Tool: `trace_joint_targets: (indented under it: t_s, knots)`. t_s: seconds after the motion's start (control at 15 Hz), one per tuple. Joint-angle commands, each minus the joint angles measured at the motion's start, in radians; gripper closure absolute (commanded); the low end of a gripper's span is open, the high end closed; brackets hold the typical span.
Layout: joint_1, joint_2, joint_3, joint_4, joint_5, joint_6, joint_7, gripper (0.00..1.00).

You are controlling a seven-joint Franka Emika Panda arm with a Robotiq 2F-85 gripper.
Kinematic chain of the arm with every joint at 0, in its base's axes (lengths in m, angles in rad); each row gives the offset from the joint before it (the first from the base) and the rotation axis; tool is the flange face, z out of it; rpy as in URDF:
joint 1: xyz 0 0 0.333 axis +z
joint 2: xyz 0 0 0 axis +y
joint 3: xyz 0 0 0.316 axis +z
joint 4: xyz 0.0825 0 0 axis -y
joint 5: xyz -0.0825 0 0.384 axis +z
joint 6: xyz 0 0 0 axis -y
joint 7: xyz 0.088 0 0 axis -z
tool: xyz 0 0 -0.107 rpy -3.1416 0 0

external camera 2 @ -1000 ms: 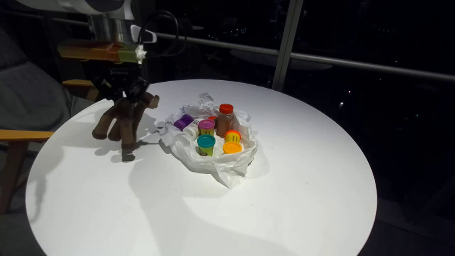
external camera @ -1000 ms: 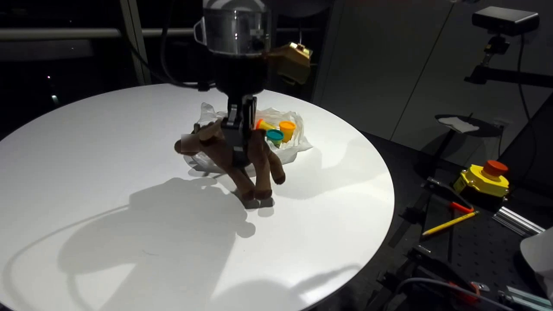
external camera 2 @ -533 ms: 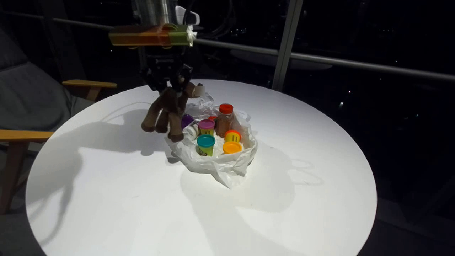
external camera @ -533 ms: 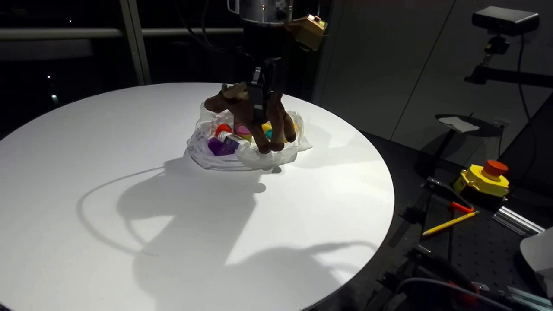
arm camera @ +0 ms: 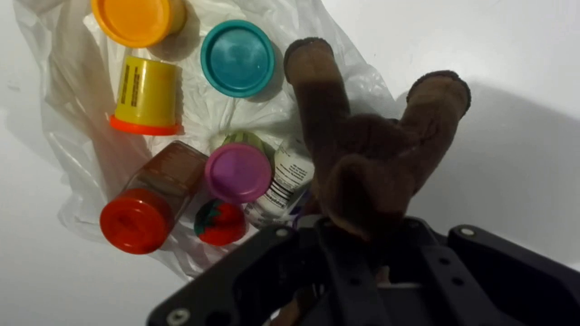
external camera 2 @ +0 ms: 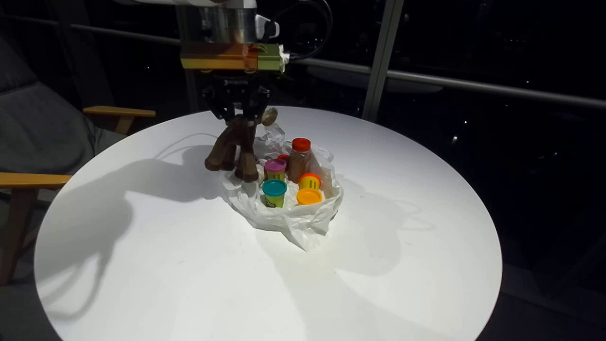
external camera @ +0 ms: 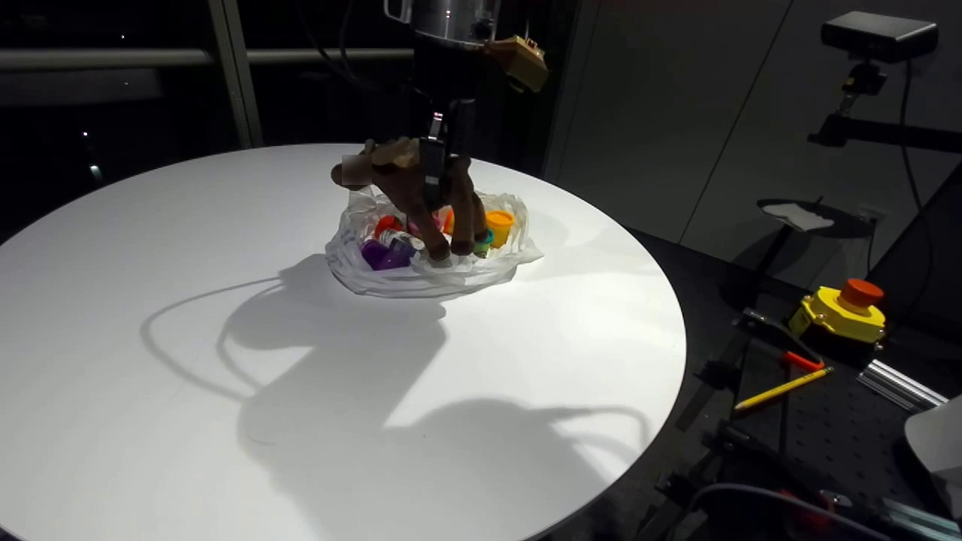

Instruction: Put the objects on the table in the plastic bag

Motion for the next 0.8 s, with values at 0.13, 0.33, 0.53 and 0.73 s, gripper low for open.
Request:
trace_joint_targets:
  t_s: [0.13,0.33,0.53,0.73]
  knots:
    - [-0.072,0.073,0.072,0.081,0.07,0.01,-0.23,0.88]
    - [-0.097,0.101,0.076,0.094,0.052,-0.012,-0.324,0.88]
    - [-0.127,0.114,0.081,0.083,0.07,-0.013,-0.411,0.88]
    - [-0.157,0.11,0.092,0.073,0.104,-0.024,-0.477,0.87]
